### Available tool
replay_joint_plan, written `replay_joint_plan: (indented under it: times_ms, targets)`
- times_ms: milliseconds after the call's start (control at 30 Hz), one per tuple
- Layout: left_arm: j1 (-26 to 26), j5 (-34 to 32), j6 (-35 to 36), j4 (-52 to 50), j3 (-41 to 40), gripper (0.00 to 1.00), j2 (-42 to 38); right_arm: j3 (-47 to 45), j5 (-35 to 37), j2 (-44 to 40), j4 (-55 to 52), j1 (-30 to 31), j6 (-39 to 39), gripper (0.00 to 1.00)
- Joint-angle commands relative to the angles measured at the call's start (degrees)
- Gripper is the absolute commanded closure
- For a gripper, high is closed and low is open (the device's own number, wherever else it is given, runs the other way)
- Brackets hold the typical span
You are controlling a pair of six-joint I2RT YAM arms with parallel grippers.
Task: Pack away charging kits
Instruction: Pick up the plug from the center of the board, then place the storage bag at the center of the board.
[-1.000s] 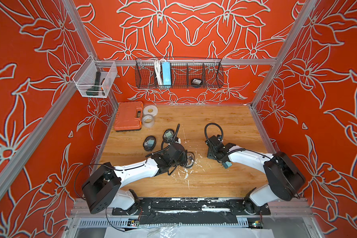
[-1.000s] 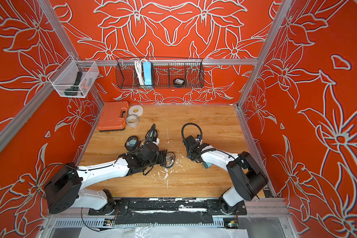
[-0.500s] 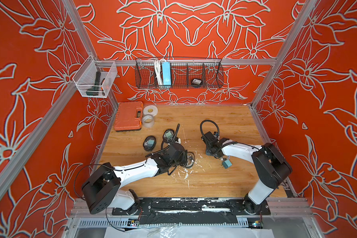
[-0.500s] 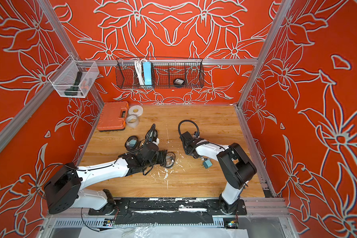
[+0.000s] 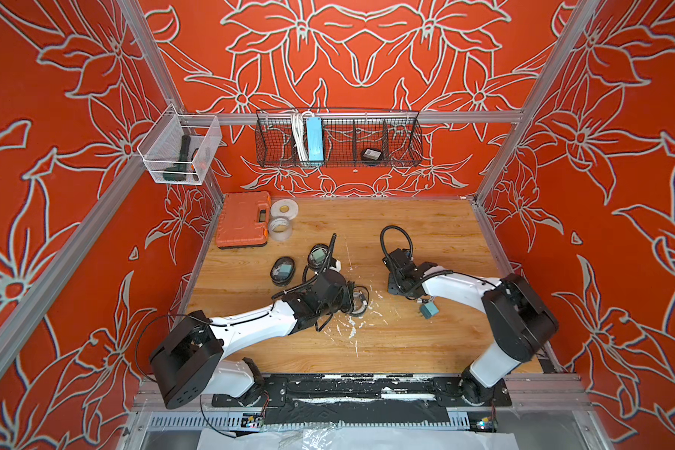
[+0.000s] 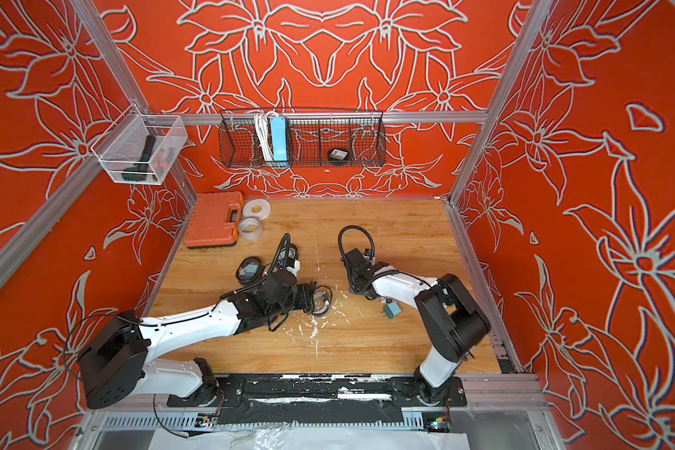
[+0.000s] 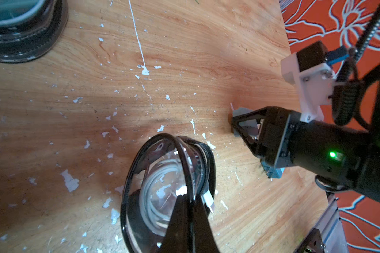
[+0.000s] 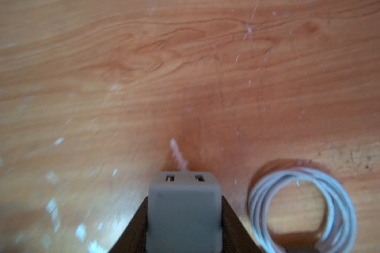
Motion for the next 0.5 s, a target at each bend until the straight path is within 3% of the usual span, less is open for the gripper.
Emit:
replay_joint_plan:
  times_ms: [0, 200, 467]
  targets:
    - [0.54, 1.24, 0.54, 3.27, -1.12, 1.00, -1.69, -4.87, -7.04, -10.02, 6.18, 1.39, -2.09, 0.83]
    - [0.71, 1.64, 0.02, 5.28, -1.57, 1.00, -1.87, -10.73, -14.34, -19.10, 13.48, 7.54, -1.50, 0.82]
    - [0.66, 2.34, -1.30, 7.10, -1.96, 1.00, -2.00, -10.30, -15.26, -14.45, 19.19, 14.54, 0.07, 0.86]
